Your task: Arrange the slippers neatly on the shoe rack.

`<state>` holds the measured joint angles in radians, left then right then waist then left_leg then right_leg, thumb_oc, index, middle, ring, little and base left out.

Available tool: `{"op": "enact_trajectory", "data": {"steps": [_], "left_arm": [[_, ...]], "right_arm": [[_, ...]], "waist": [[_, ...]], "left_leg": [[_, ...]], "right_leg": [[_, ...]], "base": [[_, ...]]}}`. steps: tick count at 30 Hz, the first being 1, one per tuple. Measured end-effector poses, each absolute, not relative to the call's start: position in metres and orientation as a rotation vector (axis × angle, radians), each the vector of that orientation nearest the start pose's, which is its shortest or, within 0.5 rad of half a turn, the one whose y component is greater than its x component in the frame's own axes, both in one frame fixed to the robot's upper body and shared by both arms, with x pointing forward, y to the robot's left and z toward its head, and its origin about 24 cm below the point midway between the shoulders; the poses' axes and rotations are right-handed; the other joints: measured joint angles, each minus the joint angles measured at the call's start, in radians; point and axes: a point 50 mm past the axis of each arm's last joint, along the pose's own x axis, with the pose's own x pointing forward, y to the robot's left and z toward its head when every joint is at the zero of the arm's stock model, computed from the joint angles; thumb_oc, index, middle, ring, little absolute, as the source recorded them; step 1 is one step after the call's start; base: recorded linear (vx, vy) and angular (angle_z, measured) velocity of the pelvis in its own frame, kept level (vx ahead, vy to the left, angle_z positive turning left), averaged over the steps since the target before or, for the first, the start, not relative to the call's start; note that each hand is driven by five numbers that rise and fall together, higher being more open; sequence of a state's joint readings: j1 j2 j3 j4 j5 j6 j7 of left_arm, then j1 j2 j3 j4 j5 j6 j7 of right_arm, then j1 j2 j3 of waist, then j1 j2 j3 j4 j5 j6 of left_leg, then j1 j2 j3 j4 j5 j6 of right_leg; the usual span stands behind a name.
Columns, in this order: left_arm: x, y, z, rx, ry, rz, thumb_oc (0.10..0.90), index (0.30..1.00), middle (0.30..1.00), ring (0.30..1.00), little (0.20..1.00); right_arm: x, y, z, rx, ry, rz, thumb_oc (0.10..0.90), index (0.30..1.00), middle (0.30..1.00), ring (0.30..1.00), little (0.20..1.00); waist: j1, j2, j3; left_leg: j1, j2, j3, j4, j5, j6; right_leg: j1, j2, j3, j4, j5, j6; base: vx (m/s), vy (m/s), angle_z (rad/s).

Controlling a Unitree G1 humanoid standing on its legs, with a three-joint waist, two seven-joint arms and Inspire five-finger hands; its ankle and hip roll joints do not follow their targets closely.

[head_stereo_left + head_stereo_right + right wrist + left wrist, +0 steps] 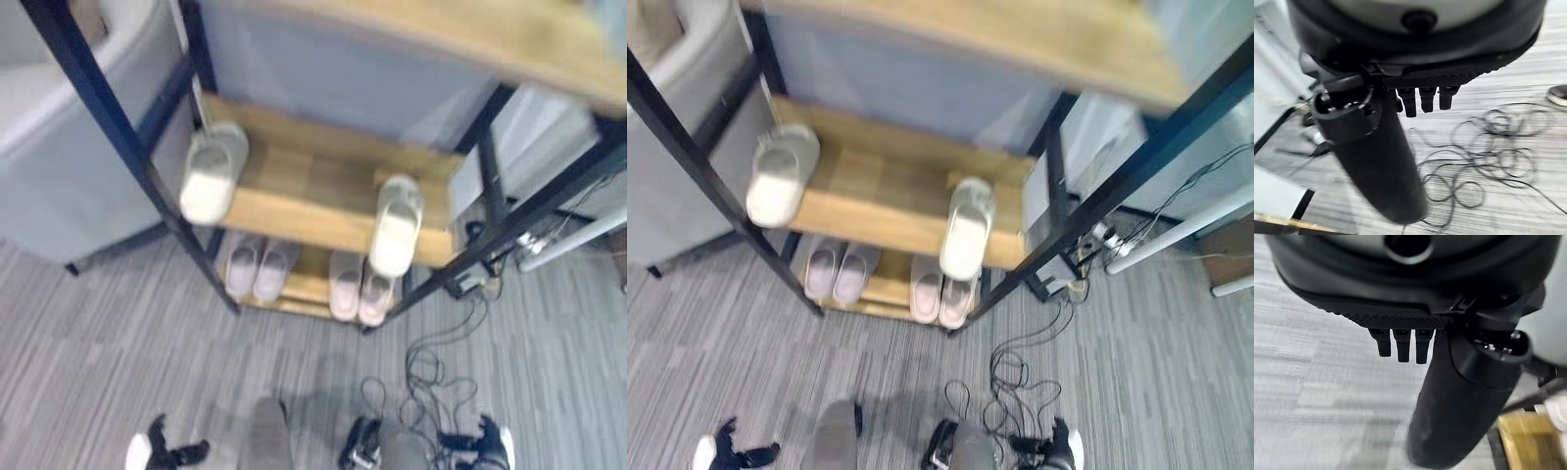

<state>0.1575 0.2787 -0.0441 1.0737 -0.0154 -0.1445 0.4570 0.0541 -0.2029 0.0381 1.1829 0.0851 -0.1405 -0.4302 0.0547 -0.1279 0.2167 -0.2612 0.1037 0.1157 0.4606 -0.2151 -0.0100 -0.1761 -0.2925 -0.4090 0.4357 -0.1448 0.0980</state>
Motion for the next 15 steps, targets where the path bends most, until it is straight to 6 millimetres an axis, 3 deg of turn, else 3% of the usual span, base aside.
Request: {"op": "enact_trajectory", "data": {"steps": [1,2,4,5,6,7,8,9,10,11,12,13,15], "left_arm": [[0.066,0.261,-0.147,0.517,1.049,0.458,0.8,0.9,0.9,0.9,0.9],[0.077,0.252,-0.148,0.551,1.027,0.362,0.8,0.9,0.9,0.9,0.9],[0.089,0.25,-0.148,0.555,1.011,0.352,0.8,0.9,0.9,0.9,0.9],[0.098,0.252,-0.146,0.558,0.991,0.356,0.8,0.9,0.9,0.9,0.9],[0.104,0.251,-0.144,0.555,0.972,0.355,0.8,0.9,0.9,0.9,0.9],[0.111,0.253,-0.14,0.564,0.944,0.353,0.8,0.9,0.9,0.9,0.9],[0.114,0.258,-0.135,0.601,0.901,0.328,0.8,0.9,0.9,0.9,0.9],[0.119,0.262,-0.13,0.645,0.863,0.298,0.8,0.9,0.9,0.9,0.9],[0.122,0.253,-0.133,0.639,0.869,0.267,0.8,0.9,0.9,0.9,0.9],[0.119,0.249,-0.135,0.637,0.874,0.242,0.8,0.9,0.9,0.9,0.9],[0.116,0.242,-0.137,0.655,0.878,0.187,0.8,0.9,0.9,0.9,0.9],[0.114,0.238,-0.139,0.649,0.88,0.161,0.8,0.9,0.9,0.9,0.9],[0.116,0.229,-0.141,0.628,0.876,0.151,0.8,0.9,0.9,0.9,0.9]], "right_arm": [[0.083,-0.252,-0.151,-0.381,1.059,-0.518,0.8,0.9,0.9,0.9,0.9],[0.076,-0.255,-0.152,-0.388,1.092,-0.521,0.8,0.9,0.9,0.9,0.9],[0.07,-0.252,-0.155,-0.38,1.127,-0.513,0.8,0.9,0.9,0.9,0.9],[0.073,-0.246,-0.156,-0.374,1.127,-0.483,0.8,0.9,0.9,0.9,0.9],[0.074,-0.243,-0.157,-0.374,1.124,-0.463,0.8,0.9,0.9,0.9,0.9],[0.074,-0.234,-0.158,-0.364,1.117,-0.436,0.8,0.9,0.9,0.9,0.9],[0.072,-0.224,-0.159,-0.357,1.098,-0.399,0.8,0.9,0.9,0.9,0.9],[0.078,-0.219,-0.159,-0.356,1.081,-0.368,0.8,0.9,0.9,0.9,0.9],[0.092,-0.224,-0.154,-0.37,1.039,-0.364,0.8,0.9,0.9,0.9,0.9],[0.098,-0.225,-0.152,-0.376,1.013,-0.362,0.8,0.9,0.9,0.9,0.9],[0.11,-0.227,-0.147,-0.391,0.967,-0.345,0.8,0.9,0.9,0.9,0.9],[0.127,-0.225,-0.141,-0.42,0.911,-0.305,0.8,0.9,0.9,0.9,0.9],[0.137,-0.229,-0.135,-0.451,0.849,-0.268,0.8,0.9,0.9,0.9,0.9]], "waist": [[-0.033,0.017,-0.01],[-0.058,0.05,-0.024],[-0.079,0.083,-0.025],[-0.082,0.112,-0.033],[-0.083,0.126,-0.045],[-0.079,0.134,-0.053],[-0.071,0.121,-0.085],[-0.077,0.086,-0.108],[-0.074,0.114,-0.106],[-0.074,0.121,-0.114],[-0.071,0.134,-0.114],[-0.066,0.13,-0.11],[-0.047,0.131,-0.109]], "left_leg": [[0.061,-0.023,0.018,-0.08,0.028,0.009],[0.09,-0.051,0.022,-0.127,0.043,0.031],[0.139,-0.063,0.021,-0.19,0.083,0.049],[0.168,-0.053,0.031,-0.238,0.11,0.057],[0.177,-0.05,0.03,-0.254,0.121,0.052],[0.197,-0.041,0.028,-0.302,0.15,0.043],[0.212,-0.055,0.02,-0.367,0.19,0.035],[0.208,-0.085,0.023,-0.385,0.206,0.03],[0.208,-0.072,0.026,-0.383,0.213,0.016],[0.206,-0.069,0.034,-0.385,0.213,0.01],[0.211,-0.062,0.046,-0.381,0.214,0.008],[0.197,-0.061,0.026,-0.346,0.222,-0.005],[0.184,-0.053,0.011,-0.319,0.217,-0.022]], "right_leg": [[0.038,-0.012,-0.008,-0.047,0.055,0.0],[0.061,-0.015,0.002,-0.084,0.104,-0.006],[0.061,0.0,0.099,-0.086,0.156,-0.001],[0.043,0.027,0.158,-0.036,0.139,0.031],[0.037,0.056,0.161,0.003,0.107,0.052],[0.053,0.131,0.187,0.01,0.036,0.064],[0.091,0.19,0.194,-0.089,-0.007,0.021],[0.134,0.209,0.192,-0.205,-0.008,-0.036],[0.18,0.237,0.194,-0.307,0.042,-0.057],[0.192,0.241,0.199,-0.344,0.058,-0.051],[0.199,0.251,0.208,-0.358,0.074,-0.075],[0.185,0.251,0.216,-0.351,0.08,-0.092],[0.174,0.259,0.223,-0.331,0.066,-0.091]], "base": [[-0.02,0.228,-0.07],[-0.06,0.145,0.03],[-0.11,0.066,0.02],[-0.11,-0.032,-0.08],[-0.08,-0.052,-0.08],[-0.07,-0.027,0.1],[-0.07,0.006,0.13],[-0.09,0.025,0.03],[-0.05,0.016,-0.11],[-0.14,0.053,-0.3],[-0.1,0.036,-0.3],[-0.15,0.062,-0.34],[-0.08,0.097,-0.08]]}}
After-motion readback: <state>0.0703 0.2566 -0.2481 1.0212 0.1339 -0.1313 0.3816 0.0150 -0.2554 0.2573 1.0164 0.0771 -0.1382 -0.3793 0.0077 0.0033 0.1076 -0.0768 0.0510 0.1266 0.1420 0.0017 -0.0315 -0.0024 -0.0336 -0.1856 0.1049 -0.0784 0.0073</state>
